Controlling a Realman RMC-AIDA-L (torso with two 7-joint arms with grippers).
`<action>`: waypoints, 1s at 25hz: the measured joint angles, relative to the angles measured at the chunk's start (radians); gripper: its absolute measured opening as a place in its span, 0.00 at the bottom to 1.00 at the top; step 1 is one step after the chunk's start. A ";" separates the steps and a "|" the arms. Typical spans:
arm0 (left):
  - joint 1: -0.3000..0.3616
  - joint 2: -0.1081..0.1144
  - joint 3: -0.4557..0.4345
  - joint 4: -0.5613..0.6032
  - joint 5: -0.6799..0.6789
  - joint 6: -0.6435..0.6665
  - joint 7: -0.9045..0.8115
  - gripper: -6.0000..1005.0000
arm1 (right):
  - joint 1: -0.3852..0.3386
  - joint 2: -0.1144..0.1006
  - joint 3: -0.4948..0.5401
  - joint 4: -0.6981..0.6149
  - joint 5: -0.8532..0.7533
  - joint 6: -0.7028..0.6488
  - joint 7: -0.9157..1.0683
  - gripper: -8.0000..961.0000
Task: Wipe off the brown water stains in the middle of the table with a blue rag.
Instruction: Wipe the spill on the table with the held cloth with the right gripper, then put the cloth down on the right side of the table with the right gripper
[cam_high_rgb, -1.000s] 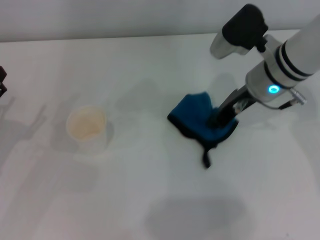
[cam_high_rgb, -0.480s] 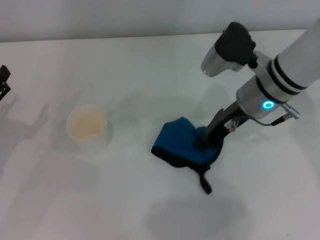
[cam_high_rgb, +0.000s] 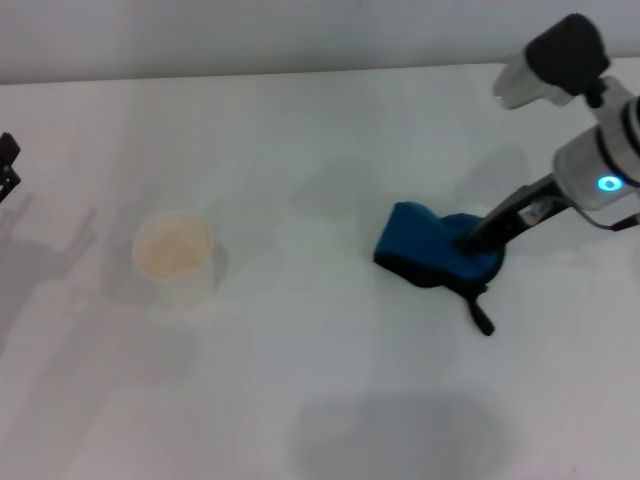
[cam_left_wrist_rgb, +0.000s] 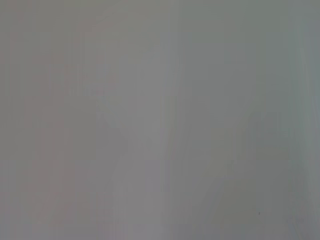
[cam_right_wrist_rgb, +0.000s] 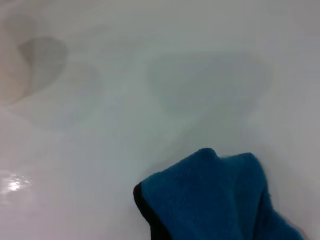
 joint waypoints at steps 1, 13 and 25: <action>0.000 0.000 0.000 0.000 0.000 0.000 0.000 0.87 | -0.008 -0.006 0.013 -0.003 -0.004 0.001 0.000 0.05; -0.009 0.002 0.003 0.001 0.000 0.000 0.000 0.87 | -0.042 -0.024 0.135 -0.012 -0.089 -0.002 -0.002 0.05; -0.011 0.002 0.000 0.002 0.000 0.000 0.007 0.87 | -0.027 0.003 0.136 -0.008 -0.080 0.007 -0.052 0.11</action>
